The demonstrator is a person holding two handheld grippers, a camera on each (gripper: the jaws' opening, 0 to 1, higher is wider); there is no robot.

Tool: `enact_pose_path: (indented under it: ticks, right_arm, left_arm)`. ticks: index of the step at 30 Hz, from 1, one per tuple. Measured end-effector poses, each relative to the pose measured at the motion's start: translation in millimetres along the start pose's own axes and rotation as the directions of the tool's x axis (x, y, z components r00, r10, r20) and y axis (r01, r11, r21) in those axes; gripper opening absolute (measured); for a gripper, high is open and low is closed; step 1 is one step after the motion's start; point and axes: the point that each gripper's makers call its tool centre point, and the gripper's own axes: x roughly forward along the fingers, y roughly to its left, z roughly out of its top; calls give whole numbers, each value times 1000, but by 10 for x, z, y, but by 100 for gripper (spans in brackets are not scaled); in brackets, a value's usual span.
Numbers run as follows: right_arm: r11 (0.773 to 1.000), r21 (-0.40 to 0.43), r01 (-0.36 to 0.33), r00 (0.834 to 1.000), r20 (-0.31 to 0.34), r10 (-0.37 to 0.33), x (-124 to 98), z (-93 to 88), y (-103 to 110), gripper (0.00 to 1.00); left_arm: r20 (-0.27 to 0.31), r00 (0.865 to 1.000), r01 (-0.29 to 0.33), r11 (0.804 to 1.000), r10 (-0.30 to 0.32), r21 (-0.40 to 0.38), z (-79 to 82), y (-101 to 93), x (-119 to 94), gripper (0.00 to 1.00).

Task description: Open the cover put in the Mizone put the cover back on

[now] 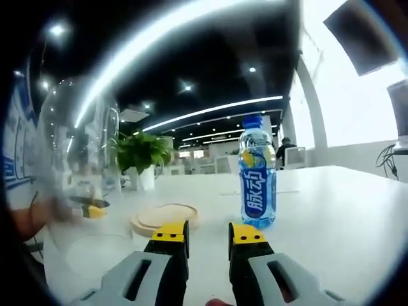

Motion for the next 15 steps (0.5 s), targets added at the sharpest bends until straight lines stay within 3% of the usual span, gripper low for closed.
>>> enact_pose_path:
  ticks: [6,15]
  right_arm:
    - [999,-44,-13,999,36,15,130,288,1,18]
    - [994,-107,-2,1000,19,4,324,527,-76,18]
  left_arm:
    - [-3,1000,5,1000,-5,13,-6,-17,-1,21]
    - [-1,1000,14,1000,-14,1,0,-19,-8,21]
